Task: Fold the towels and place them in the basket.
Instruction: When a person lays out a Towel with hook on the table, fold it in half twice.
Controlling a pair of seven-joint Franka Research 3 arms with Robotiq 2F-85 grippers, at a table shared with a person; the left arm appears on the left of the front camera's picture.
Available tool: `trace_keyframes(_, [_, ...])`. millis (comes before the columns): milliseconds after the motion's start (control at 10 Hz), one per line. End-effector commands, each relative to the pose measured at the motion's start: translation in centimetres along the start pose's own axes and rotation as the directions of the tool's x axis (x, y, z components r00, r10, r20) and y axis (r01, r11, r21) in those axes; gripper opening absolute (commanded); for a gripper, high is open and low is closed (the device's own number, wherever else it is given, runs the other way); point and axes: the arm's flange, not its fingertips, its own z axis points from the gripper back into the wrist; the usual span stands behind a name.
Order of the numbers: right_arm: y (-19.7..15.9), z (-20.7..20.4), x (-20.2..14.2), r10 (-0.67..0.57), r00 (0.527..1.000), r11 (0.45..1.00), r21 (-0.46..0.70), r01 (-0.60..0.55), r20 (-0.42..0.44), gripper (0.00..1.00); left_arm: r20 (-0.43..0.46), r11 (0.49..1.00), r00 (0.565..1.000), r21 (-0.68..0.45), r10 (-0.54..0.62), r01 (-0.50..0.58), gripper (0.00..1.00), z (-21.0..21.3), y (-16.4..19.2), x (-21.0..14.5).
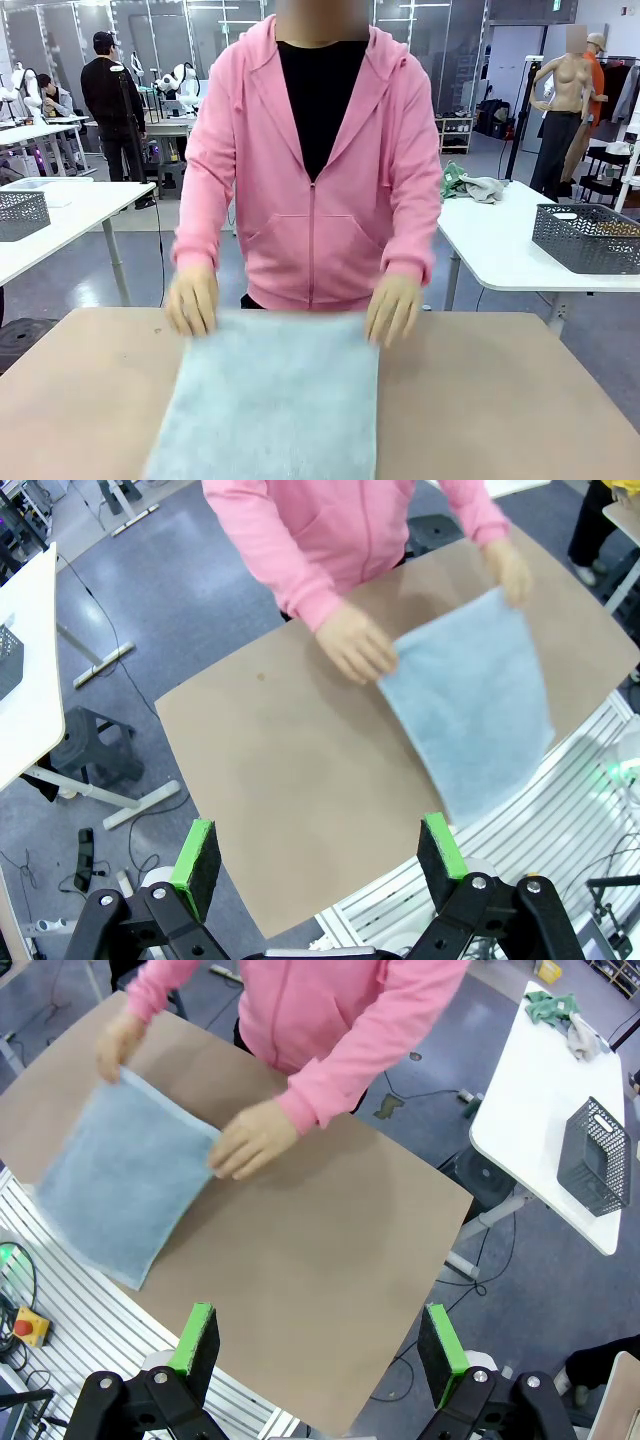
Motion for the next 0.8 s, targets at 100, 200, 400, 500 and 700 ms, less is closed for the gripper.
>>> trace_keyframes(100, [0.0,0.0,0.06,0.004,1.0,1.0,0.007,-0.004,0.003,1.0,0.002,1.0,1.0,-0.002,-0.003,0.003,1.0,0.09,-0.02,0.15])
trace_keyframes(200, [0.0,0.0,0.06,0.004,1.0,1.0,0.007,-0.004,0.003,1.0,0.002,1.0,1.0,-0.002,-0.003,0.003,1.0,0.09,-0.02,0.15])
trace_keyframes(400, [0.0,0.0,0.06,0.004,1.0,1.0,0.007,-0.004,0.003,1.0,0.002,1.0,1.0,-0.002,-0.003,0.003,1.0,0.09,-0.02,0.15])
trace_keyframes(500, [0.0,0.0,0.06,0.004,1.0,1.0,0.007,-0.004,0.003,1.0,0.002,1.0,1.0,-0.002,-0.003,0.003,1.0,0.09,-0.02,0.15])
trace_keyframes(700, [0.0,0.0,0.06,0.004,1.0,1.0,0.007,-0.004,0.003,1.0,0.002,1.0,1.0,-0.002,-0.003,0.003,1.0,0.09,-0.02,0.15])
